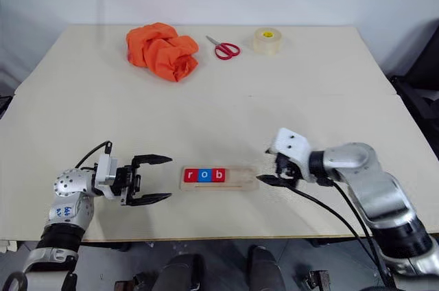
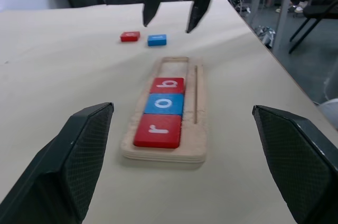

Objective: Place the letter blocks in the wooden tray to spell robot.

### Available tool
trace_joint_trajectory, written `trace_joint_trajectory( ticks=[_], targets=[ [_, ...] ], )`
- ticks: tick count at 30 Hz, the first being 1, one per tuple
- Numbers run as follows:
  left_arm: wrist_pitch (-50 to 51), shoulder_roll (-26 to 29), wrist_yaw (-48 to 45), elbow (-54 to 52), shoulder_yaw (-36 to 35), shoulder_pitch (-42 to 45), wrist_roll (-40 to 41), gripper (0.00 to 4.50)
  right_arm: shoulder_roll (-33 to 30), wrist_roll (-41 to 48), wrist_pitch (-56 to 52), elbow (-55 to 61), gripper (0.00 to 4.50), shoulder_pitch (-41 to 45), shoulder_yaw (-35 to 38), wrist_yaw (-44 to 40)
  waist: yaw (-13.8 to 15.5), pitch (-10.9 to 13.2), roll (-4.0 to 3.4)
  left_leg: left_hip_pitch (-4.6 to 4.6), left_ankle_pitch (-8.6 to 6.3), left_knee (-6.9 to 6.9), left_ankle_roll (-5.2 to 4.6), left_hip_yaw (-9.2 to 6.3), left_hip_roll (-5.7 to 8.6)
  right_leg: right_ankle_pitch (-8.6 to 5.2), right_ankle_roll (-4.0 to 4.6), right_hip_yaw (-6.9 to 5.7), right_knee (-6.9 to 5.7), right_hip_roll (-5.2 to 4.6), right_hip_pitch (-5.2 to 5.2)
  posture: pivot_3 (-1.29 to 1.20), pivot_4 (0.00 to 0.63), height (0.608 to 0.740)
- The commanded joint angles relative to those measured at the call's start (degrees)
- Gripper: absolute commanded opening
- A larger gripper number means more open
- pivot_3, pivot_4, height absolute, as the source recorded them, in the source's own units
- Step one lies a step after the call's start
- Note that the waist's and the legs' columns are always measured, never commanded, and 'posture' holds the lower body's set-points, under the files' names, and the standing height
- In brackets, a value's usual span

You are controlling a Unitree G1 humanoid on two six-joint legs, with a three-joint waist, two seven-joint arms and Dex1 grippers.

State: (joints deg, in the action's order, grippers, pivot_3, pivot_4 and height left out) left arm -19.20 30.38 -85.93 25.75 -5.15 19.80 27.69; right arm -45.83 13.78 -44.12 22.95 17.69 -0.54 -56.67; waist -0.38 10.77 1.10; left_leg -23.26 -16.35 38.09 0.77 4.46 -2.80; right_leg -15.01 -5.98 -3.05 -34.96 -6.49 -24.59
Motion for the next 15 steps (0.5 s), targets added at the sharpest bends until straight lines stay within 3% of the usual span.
trace_joint_trajectory(
  ticks=[1,7,15],
  targets=[
    [-0.7,-0.1,-1.7,0.2,0.0,0.5,0.2,4.50,-0.6,2.8,-1.4,4.2,4.48,-4.2,8.0,2.9,0.3,0.0,0.00,0.01,0.00,0.00,0.00,0.00,0.00,0.00,0.00,0.00,0.01,0.00,0.01,0.00,0.150,0.740],
    [-0.8,-0.2,-2.0,1.3,0.0,1.3,0.2,4.50,2.0,4.2,2.5,4.4,4.48,-16.6,20.9,7.7,0.7,0.0,0.01,0.04,0.00,0.00,0.00,-0.05,0.00,0.00,0.00,-0.03,0.02,0.02,0.07,0.00,0.150,0.740],
    [-0.5,0.2,-2.1,2.1,-0.1,1.9,0.3,4.50,4.1,7.2,5.8,3.7,4.48,-25.5,28.6,9.2,0.4,0.0,0.01,0.08,0.01,0.01,-0.02,-0.04,0.00,0.01,-0.02,0.01,-0.02,0.05,0.08,0.00,0.150,0.740]
  ],
)
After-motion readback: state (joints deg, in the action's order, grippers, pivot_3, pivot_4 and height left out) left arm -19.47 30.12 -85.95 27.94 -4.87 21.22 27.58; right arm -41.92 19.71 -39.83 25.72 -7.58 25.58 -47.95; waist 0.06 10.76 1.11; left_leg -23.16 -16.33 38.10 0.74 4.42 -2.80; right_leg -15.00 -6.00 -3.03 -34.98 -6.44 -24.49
